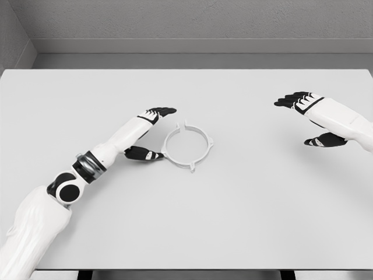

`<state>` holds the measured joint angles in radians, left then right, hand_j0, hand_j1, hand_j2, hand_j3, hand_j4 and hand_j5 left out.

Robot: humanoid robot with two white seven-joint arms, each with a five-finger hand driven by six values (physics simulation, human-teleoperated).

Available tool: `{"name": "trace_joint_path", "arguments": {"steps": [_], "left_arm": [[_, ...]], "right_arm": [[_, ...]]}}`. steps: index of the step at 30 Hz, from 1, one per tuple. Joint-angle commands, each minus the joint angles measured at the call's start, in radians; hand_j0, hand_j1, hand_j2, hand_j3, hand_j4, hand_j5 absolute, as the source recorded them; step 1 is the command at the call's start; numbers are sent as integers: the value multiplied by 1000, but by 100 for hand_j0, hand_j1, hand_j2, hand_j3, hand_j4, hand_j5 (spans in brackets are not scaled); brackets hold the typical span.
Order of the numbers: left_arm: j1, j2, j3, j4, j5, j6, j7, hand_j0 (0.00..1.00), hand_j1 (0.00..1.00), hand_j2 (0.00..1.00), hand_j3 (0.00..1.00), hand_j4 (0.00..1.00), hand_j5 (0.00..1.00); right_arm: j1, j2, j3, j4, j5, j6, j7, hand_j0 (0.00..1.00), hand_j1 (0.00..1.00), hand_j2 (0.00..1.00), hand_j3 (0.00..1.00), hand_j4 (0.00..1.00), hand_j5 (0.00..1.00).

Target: Assemble PVC drainage pipe clamps

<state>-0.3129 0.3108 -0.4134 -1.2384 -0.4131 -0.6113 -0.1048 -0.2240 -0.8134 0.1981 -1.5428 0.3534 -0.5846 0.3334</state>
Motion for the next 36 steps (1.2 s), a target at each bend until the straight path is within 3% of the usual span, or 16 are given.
{"name": "trace_joint_path", "arguments": {"steps": [1, 36], "left_arm": [[0, -5, 1, 0, 7, 0, 0, 100, 100, 100, 100, 100, 100], [-8, -39, 2, 2, -18, 0, 0, 100, 100, 100, 100, 100, 100]], "right_arm": [[0, -1, 0, 0, -7, 2, -1, 100, 100, 100, 100, 100, 100], [0, -1, 0, 0, -7, 2, -1, 100, 100, 100, 100, 100, 100]]}}
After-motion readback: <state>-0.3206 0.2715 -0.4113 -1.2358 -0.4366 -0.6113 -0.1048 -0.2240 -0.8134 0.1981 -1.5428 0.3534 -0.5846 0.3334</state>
